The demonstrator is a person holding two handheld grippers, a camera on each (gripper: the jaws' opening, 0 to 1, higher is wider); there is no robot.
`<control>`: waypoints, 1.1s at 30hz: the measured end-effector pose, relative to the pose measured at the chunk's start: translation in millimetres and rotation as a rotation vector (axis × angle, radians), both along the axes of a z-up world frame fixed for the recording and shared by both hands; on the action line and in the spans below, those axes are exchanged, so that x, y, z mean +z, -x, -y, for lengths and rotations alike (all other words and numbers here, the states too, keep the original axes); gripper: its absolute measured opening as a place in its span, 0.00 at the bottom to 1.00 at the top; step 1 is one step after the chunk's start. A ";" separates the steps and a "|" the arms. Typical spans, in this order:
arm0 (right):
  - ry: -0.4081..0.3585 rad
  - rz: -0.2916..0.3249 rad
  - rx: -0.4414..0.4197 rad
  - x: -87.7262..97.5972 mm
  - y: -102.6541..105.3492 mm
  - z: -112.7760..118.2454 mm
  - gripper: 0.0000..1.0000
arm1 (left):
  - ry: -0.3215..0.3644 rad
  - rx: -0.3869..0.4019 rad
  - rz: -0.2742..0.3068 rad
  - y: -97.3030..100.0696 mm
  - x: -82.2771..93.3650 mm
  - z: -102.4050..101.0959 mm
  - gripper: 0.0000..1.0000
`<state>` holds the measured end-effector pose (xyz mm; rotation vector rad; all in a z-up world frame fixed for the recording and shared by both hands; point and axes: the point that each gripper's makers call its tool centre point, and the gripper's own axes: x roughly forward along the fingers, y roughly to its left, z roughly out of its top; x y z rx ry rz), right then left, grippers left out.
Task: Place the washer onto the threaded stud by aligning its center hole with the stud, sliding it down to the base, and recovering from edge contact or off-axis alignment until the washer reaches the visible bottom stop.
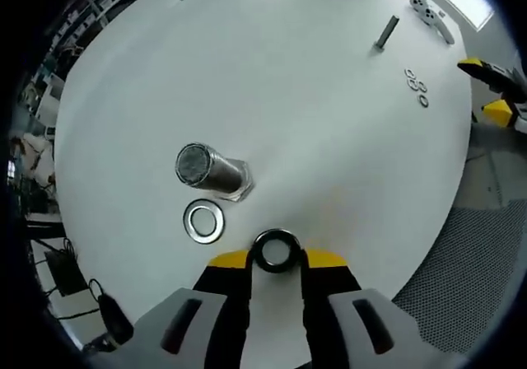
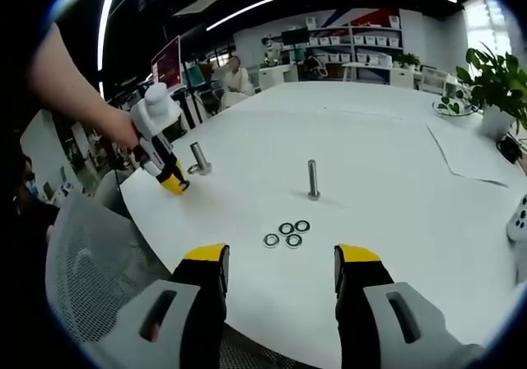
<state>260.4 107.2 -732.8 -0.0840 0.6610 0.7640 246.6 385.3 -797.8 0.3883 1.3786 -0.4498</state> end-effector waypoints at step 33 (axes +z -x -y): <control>0.009 -0.009 0.008 -3.0 1.7 -1.2 0.54 | -0.003 0.023 -0.009 0.2 -0.2 -2.1 0.19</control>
